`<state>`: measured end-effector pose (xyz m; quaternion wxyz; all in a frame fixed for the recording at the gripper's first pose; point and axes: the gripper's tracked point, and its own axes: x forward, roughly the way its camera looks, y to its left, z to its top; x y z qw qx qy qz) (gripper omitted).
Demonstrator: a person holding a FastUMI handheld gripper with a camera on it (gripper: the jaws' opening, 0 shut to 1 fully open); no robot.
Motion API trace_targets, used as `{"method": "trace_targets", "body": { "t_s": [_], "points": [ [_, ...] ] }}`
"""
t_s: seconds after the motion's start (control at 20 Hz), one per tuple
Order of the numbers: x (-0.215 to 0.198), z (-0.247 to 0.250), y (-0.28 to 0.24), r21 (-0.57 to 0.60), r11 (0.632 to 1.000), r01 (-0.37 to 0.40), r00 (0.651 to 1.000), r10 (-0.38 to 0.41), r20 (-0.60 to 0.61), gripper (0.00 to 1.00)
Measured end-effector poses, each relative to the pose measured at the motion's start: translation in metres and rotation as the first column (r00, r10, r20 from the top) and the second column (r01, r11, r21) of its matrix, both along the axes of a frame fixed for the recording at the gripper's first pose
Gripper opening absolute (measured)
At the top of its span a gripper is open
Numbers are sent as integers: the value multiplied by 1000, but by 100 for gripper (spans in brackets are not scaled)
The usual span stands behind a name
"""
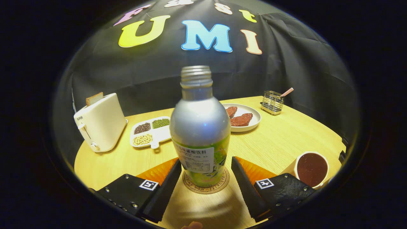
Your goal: Take the bottle from table, then pour the juice into the cup, finally place the bottle on the coaster
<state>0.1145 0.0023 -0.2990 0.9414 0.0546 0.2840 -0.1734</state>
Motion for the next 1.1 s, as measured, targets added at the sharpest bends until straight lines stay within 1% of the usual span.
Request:
{"method": "trace_targets", "body": {
  "t_s": [0.2, 0.4, 0.6, 0.85, 0.95, 1.1],
  "points": [
    [-11, 36, 7, 8, 997, -76, 995, 76, 62, 95],
    [-24, 79, 12, -5, 988, -151, 980, 151, 129, 95],
    [-40, 129, 15, -44, 977, -208, 957, 213, 197, 95],
    [-62, 187, 23, -81, 960, -268, 917, 280, 283, 95],
    [-72, 204, 24, -103, 952, -288, 903, 305, 304, 95],
    [-85, 229, 22, -120, 947, -297, 883, 320, 343, 95]
  ]
}}
